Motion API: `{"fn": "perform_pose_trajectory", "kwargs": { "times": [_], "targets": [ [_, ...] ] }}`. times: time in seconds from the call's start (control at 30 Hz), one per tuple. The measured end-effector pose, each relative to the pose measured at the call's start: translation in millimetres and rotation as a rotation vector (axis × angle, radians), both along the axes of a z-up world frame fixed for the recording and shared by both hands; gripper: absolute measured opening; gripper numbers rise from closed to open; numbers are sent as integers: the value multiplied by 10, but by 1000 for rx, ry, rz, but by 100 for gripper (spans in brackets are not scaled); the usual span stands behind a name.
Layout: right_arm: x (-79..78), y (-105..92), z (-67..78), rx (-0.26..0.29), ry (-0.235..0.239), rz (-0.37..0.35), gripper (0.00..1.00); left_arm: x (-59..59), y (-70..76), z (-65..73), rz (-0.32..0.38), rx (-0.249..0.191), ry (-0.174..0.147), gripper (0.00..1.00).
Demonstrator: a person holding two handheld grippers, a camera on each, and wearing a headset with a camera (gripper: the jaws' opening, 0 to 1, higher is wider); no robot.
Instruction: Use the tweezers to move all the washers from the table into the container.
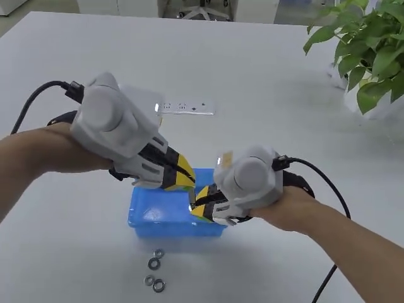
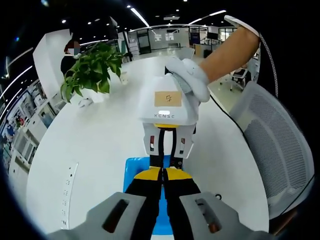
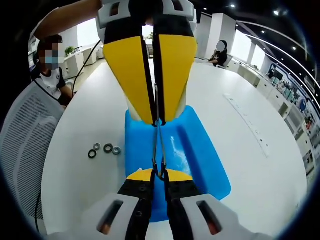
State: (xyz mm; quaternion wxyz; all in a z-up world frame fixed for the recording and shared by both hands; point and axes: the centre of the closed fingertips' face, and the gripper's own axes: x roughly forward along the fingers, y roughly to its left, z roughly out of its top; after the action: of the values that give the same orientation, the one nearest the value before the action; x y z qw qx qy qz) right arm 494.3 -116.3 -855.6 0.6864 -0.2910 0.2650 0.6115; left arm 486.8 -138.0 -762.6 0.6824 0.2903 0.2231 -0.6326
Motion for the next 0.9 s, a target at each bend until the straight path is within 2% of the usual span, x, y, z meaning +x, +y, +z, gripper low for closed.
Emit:
{"fn": "perform_pose_trajectory", "kwargs": {
  "times": [0.5,0.9],
  "targets": [
    [37,-11,-153,-31,21,10,10,51,5,-142,15,2,16,5],
    [41,-23,-128,-36,5,13,10,53,5,-118,18,-1,15,5]
  ]
}}
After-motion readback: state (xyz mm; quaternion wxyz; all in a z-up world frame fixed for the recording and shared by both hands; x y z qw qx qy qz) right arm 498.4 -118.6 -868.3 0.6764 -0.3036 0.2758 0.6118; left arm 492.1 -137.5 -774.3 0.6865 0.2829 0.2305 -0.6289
